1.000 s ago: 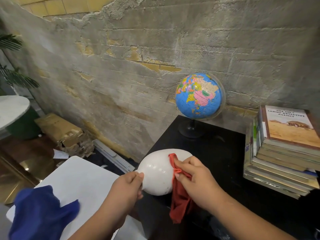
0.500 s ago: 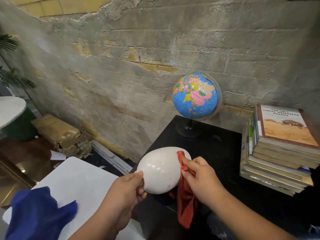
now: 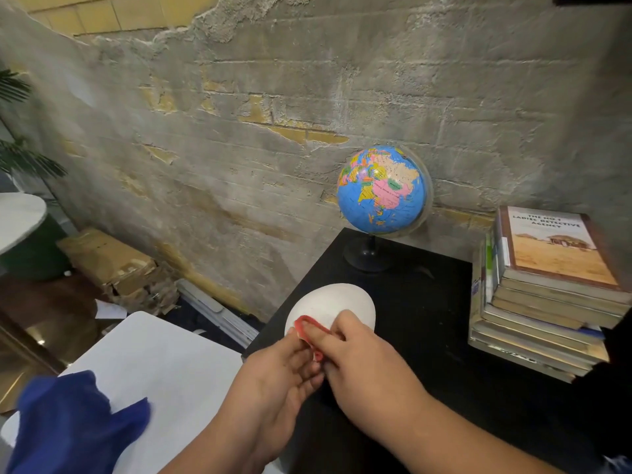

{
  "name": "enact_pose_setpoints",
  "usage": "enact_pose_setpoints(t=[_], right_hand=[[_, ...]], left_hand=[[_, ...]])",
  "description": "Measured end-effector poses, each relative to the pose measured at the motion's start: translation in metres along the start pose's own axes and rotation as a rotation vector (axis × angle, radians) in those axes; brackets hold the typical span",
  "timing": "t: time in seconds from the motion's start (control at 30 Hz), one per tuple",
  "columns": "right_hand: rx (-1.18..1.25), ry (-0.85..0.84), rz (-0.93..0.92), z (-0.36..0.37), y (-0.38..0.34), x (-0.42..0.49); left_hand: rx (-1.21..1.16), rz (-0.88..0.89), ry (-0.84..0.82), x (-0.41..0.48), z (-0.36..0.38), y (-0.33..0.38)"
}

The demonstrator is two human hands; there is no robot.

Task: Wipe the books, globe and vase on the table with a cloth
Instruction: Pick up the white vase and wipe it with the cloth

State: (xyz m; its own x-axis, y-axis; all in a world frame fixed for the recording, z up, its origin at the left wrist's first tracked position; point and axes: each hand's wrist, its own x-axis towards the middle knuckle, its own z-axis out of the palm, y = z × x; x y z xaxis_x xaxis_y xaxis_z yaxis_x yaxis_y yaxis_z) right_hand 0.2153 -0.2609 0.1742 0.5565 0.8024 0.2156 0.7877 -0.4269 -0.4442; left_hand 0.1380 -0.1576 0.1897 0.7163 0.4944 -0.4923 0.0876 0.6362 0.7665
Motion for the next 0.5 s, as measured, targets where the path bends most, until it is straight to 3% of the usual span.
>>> enact_pose_setpoints(t=[0.2,0.4,0.5], right_hand=[[-0.061,0.023,0.193,-0.022,0.035,0.027],[-0.124,-0.173,0.035,-0.021,0.000,0.016],[-0.036,-0.139,0.156,-0.028,0.018,0.037]], left_hand=[[0.010,0.036,0.049,-0.002,0.000,-0.001],[0.189,0.074,0.002,0.000,0.002,-0.009],[0.300,0.104,0.027,0.002,-0.003,-0.009]])
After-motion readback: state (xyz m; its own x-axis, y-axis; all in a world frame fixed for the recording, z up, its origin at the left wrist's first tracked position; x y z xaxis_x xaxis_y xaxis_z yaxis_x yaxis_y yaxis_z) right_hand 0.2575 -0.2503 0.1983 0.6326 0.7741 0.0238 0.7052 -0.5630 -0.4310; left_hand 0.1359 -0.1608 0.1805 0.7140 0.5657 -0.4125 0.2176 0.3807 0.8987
